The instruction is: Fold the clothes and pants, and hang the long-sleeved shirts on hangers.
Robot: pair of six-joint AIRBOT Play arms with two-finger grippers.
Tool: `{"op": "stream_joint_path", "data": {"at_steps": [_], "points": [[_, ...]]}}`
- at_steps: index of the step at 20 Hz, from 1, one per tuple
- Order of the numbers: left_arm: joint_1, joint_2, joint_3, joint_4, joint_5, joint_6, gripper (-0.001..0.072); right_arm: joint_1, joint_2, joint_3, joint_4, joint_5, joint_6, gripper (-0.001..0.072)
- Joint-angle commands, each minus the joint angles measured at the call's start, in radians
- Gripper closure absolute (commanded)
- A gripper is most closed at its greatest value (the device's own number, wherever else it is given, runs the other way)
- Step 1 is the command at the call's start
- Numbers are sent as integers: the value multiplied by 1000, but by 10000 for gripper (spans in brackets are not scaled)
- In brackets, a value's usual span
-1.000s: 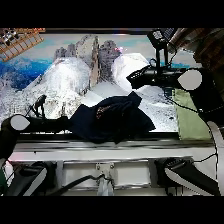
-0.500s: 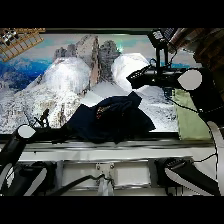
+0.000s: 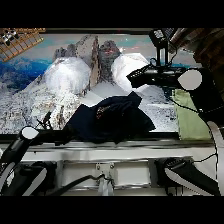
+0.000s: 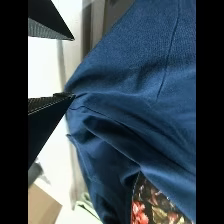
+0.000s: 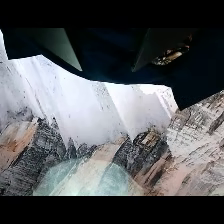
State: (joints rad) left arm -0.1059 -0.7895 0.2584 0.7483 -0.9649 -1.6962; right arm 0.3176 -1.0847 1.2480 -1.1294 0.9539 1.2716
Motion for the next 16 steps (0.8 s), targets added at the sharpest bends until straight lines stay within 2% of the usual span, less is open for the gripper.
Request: {"op": "stream_joint_path", "data": {"at_steps": [1,4,10,16], "points": [[-64,-51,-2,-40,67,25,363,1,0,0,1,-4,3,363],[-109,-98,-2,-108,135,72,363,1,0,0,1,-2,23,363],[-187,-212,-1,-198,166,163,360,1,0,0,1,1,27,363],[-206,-281,0,-415,241,328,361,1,0,0,4,7,30,363]]}}
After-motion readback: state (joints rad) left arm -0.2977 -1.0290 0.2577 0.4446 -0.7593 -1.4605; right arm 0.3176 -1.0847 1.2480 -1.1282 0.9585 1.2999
